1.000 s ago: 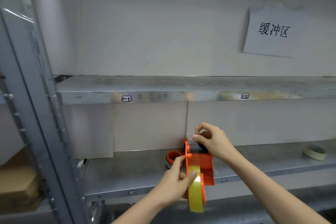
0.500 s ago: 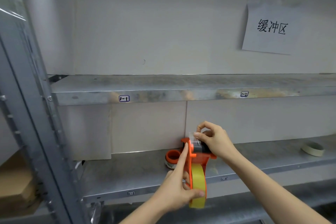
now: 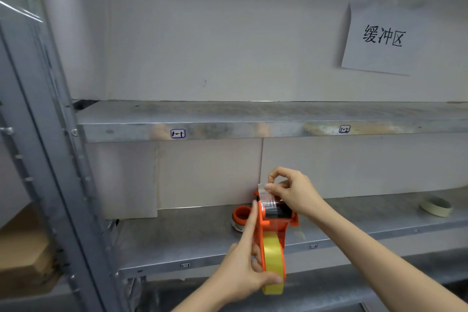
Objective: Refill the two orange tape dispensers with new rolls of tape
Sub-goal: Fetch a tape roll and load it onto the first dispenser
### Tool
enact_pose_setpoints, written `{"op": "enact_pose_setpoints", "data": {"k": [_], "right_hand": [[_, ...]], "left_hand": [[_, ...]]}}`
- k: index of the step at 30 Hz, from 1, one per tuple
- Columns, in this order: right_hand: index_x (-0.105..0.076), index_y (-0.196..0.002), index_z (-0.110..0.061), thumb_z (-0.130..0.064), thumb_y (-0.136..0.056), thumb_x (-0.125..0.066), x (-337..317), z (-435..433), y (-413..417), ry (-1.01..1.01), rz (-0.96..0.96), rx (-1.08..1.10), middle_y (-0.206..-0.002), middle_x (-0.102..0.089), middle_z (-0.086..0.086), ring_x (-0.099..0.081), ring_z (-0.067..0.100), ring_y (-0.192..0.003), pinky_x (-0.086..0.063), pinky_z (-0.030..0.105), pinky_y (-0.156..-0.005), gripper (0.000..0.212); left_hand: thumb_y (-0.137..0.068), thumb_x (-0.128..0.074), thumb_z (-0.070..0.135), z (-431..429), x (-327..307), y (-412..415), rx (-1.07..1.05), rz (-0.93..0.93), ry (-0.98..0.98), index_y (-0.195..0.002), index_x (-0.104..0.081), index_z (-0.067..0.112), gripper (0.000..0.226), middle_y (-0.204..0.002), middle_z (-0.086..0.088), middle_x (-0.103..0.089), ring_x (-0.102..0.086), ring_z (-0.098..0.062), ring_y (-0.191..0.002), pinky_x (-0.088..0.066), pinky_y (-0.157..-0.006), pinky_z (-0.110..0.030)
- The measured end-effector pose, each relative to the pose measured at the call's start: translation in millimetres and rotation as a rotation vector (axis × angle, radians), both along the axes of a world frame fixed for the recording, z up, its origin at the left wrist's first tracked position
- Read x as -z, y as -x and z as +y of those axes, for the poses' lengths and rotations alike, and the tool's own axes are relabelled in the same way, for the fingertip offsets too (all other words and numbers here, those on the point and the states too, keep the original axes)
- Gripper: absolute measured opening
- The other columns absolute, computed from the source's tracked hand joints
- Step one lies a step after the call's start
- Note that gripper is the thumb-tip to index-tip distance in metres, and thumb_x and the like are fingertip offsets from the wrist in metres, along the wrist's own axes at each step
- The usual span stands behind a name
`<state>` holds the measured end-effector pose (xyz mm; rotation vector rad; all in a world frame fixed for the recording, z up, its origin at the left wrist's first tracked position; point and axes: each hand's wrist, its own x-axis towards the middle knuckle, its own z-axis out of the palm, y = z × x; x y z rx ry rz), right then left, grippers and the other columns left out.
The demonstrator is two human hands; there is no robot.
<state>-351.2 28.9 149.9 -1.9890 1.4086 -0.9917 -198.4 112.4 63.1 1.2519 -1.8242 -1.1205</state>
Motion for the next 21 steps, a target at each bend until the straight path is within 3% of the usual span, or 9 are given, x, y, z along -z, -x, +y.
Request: {"op": "enact_pose_setpoints", "data": {"k": [3, 6, 10, 18, 21], "right_hand": [[-0.055, -0.071, -0.023, -0.02, -0.086, -0.066, -2, -2, 2, -0.082, -0.03, -0.048, -0.053, -0.062, 0.004, -0.053, 0.015, -0.052, -0.047, 0.028, -0.06, 0.019], [-0.056, -0.075, -0.019, -0.02, -0.087, -0.065, -4, 0, 6, -0.142, -0.066, -0.082, -0.059, -0.063, 0.01, -0.058, 0.016, -0.059, -0.051, 0.034, -0.067, 0.015], [-0.055, -0.077, -0.013, -0.015, -0.088, -0.063, -6, 3, 4, -0.143, -0.054, -0.076, -0.068, -0.065, 0.012, -0.061, 0.017, -0.062, -0.051, 0.033, -0.065, 0.014], [-0.057, -0.071, -0.02, -0.014, -0.086, -0.065, -3, 4, 2, -0.111, -0.053, -0.016, -0.072, -0.063, 0.003, -0.061, 0.016, -0.062, -0.056, 0.039, -0.07, 0.018], [-0.058, -0.072, -0.017, -0.015, -0.084, -0.068, -5, 2, 1, -0.14, -0.053, -0.018, -0.073, -0.062, 0.001, -0.06, 0.015, -0.064, -0.053, 0.033, -0.067, 0.015]], "left_hand": [[-0.068, -0.085, 0.026, -2, 2, -6, -0.003, -0.029, -0.027, -0.129, 0.03, 0.068, 0.137, -0.11, -0.023, -0.064, -0.063, -0.019, -0.072, -0.058, -0.082, -0.047], [-0.068, -0.086, 0.029, -4, 2, -8, 0.02, -0.049, -0.052, -0.134, 0.029, 0.064, 0.137, -0.112, -0.016, -0.065, -0.07, -0.026, -0.087, -0.06, -0.081, -0.041], [-0.066, -0.087, 0.029, -4, 3, -11, 0.027, -0.046, -0.038, -0.133, 0.026, 0.068, 0.137, -0.112, -0.012, -0.066, -0.071, -0.028, -0.088, -0.061, -0.08, -0.04], [-0.066, -0.088, 0.028, 0, 3, -13, 0.029, -0.075, -0.02, -0.132, 0.021, 0.071, 0.135, -0.11, -0.012, -0.067, -0.071, -0.025, -0.086, -0.061, -0.08, -0.037], [-0.066, -0.087, 0.022, 3, 0, -15, 0.037, -0.042, 0.008, -0.132, 0.016, 0.074, 0.132, -0.108, -0.02, -0.065, -0.067, -0.021, -0.075, -0.06, -0.08, -0.043]]}}
